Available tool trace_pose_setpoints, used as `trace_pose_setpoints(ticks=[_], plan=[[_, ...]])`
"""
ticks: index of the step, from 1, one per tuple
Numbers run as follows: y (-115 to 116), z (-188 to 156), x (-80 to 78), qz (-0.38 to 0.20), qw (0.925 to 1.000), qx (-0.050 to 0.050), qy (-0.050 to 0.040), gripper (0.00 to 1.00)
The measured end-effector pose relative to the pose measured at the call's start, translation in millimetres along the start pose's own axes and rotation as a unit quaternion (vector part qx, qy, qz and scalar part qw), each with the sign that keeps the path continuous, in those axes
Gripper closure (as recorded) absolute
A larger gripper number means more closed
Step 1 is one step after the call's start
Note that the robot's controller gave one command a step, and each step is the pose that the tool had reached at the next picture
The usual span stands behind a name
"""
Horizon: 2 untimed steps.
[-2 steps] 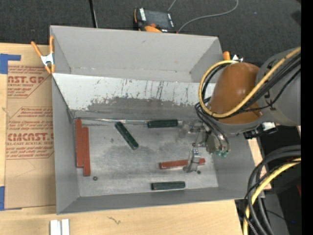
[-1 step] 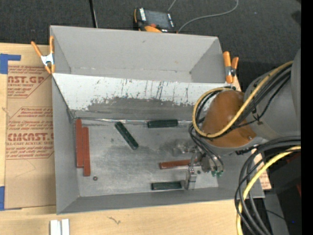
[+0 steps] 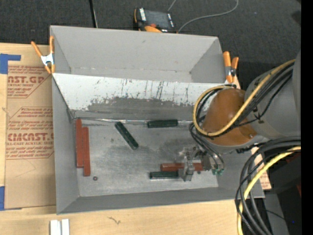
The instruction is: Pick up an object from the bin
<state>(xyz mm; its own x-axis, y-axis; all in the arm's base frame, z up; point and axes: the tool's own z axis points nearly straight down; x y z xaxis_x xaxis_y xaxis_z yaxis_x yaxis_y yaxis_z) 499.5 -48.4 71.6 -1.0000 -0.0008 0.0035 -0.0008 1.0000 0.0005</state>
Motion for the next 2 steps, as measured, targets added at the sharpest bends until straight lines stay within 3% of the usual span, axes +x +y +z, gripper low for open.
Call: trace_pose_setpoints(ticks=[1, 2], plan=[[-18.3, -80.2, 2.6, -0.018, 0.9998, 0.001, -0.0053, 1.0], [-26.0, -178.9, -17.8, -0.029, 0.9995, 0.001, -0.0072, 1.0]])
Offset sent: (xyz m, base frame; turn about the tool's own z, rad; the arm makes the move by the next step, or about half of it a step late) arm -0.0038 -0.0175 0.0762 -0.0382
